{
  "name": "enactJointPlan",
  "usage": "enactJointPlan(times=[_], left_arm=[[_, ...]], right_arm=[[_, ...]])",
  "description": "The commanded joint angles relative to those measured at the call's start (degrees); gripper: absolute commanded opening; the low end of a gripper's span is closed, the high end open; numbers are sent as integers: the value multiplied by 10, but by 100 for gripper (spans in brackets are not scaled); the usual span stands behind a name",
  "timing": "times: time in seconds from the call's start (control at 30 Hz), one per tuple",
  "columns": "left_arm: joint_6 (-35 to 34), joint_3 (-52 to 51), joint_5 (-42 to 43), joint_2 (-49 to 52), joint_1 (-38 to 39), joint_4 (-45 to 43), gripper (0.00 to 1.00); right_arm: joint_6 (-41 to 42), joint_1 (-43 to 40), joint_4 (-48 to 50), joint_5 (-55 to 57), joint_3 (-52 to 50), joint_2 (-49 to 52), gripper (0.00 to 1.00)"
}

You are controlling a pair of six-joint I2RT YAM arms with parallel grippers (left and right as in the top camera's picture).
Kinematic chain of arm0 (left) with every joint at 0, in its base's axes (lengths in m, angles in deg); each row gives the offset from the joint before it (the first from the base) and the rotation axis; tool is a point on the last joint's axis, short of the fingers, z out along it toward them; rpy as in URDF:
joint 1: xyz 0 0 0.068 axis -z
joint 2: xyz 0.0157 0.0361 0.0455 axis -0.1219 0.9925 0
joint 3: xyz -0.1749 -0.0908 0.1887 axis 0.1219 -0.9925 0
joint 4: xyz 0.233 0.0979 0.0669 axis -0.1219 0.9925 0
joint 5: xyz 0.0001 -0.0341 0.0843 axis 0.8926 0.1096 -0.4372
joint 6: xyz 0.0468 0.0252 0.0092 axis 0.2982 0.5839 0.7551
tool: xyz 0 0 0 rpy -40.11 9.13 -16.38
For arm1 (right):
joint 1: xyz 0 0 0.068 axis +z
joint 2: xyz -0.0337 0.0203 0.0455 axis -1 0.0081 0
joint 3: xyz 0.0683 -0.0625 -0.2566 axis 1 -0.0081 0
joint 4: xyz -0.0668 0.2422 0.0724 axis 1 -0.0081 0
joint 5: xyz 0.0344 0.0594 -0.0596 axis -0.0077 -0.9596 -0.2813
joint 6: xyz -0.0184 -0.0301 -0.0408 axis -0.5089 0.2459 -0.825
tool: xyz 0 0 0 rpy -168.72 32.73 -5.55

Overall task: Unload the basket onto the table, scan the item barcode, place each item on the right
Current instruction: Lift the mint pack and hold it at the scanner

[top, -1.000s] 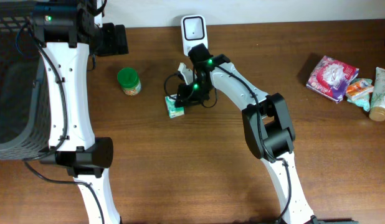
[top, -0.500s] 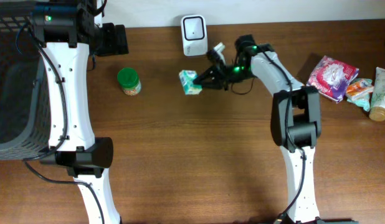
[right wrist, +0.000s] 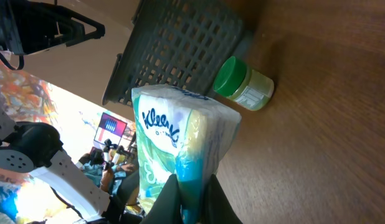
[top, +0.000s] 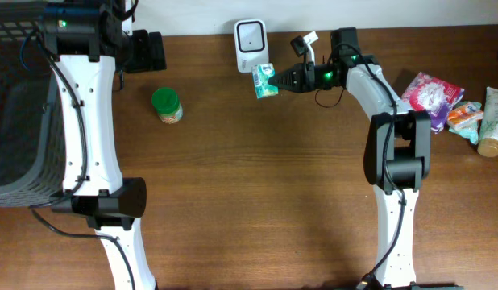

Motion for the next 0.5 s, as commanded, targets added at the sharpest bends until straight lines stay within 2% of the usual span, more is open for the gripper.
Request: enactJointPlan(times=[0.0,0.17,0.27,0.47], left_arm=[[3,7,-5,-6,-3,0,99],[3,7,-5,-6,-3,0,99],[3,7,-5,-6,-3,0,99],[3,7,-5,-6,-3,0,99]], right_arm=[[4,18,-6,-16,12,-54,4],[4,43,-37,-16,12,-119,4],[-28,42,-50,-16,12,-148,4],[-28,41,-43,-14,12,-150,4]])
